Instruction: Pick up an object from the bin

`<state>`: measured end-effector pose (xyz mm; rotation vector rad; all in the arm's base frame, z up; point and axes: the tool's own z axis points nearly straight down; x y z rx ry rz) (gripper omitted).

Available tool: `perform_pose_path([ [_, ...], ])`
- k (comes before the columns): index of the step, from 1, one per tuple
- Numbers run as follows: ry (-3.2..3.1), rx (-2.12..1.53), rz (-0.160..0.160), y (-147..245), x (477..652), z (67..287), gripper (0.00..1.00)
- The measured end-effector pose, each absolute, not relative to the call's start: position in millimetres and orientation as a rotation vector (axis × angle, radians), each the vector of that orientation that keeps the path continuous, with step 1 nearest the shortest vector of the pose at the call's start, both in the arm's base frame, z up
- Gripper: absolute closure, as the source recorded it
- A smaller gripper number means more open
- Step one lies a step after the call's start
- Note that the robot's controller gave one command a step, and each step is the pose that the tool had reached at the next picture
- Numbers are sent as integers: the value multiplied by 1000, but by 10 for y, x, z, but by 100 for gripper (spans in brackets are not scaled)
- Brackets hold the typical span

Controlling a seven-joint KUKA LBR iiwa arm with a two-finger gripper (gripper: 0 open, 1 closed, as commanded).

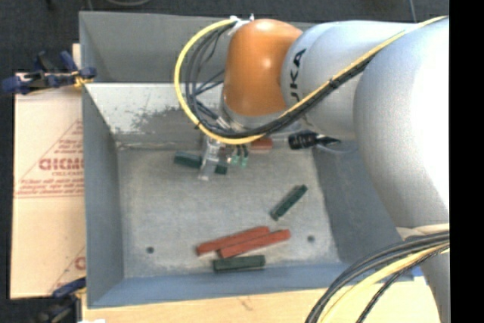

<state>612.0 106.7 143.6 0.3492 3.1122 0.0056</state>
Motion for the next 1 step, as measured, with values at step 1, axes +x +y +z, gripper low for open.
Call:
perform_pose_path([
  [1,3117,349,3,1064,6134,1467,100],
])
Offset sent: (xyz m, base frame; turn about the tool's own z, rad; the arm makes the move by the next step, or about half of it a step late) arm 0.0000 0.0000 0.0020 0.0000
